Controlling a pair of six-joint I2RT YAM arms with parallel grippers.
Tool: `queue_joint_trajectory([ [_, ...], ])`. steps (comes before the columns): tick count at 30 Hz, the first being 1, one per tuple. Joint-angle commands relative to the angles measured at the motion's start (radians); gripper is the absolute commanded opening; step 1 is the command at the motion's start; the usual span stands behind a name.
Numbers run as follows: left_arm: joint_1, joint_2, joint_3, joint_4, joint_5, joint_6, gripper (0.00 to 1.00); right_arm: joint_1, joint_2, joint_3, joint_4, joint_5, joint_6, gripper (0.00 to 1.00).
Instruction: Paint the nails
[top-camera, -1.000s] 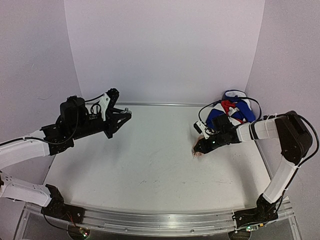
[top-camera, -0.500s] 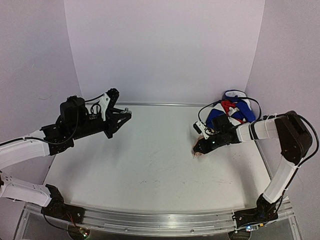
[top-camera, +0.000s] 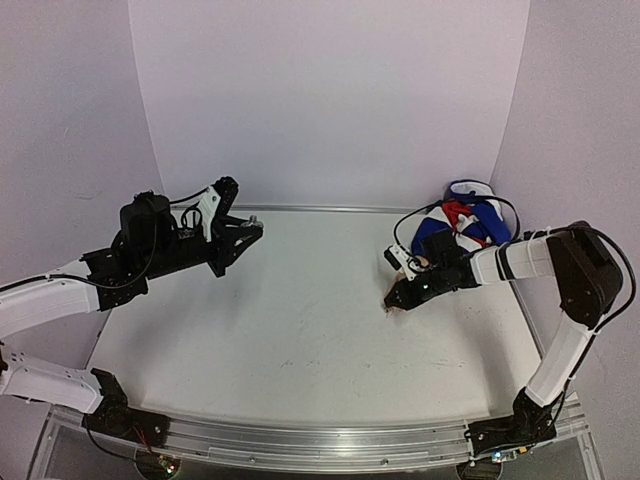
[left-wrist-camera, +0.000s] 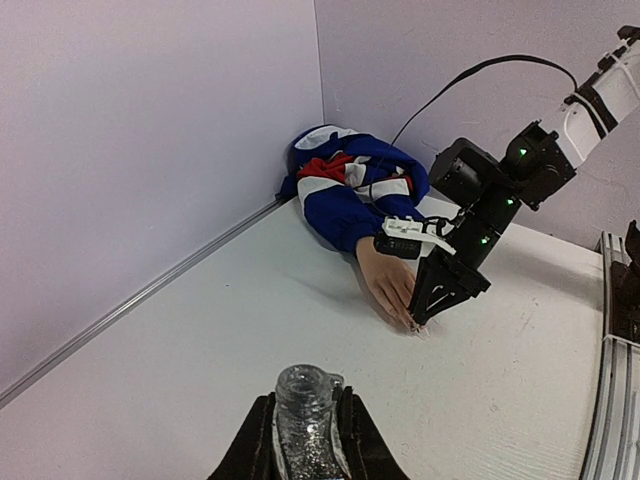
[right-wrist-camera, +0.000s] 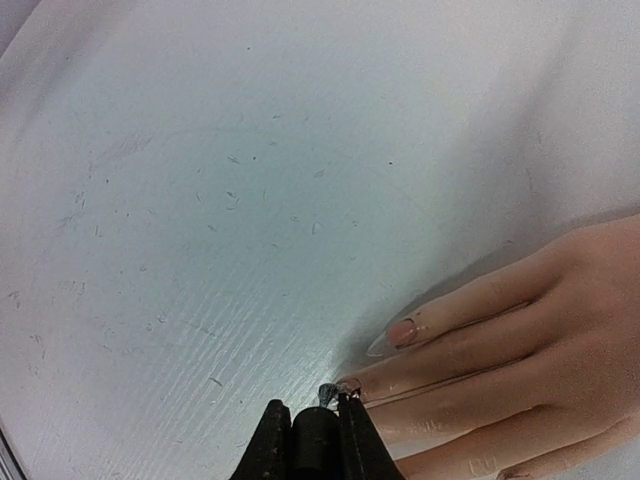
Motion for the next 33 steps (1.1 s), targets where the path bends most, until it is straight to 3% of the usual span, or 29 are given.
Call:
queue_joint_trajectory([
  [1,0.007,-0.02,0.035,0.027,0.013,-0.003,0.0,0.012,0.01,0.025,-0.019,-0.025,-0.006,0.0],
  [14,0.006,-0.026,0.035,0.027,0.013,-0.003,0.0,0.017,-0.094,-0.01,0.013,0.022,-0.001,0.0],
  [18,0.006,-0.026,0.034,0.027,0.015,-0.005,0.0,0.017,-0.099,-0.012,0.011,0.097,0.01,0.0],
  [33,0.006,-0.015,0.041,0.027,0.019,-0.009,0.0,0.017,-0.051,0.006,0.001,0.085,0.009,0.0],
])
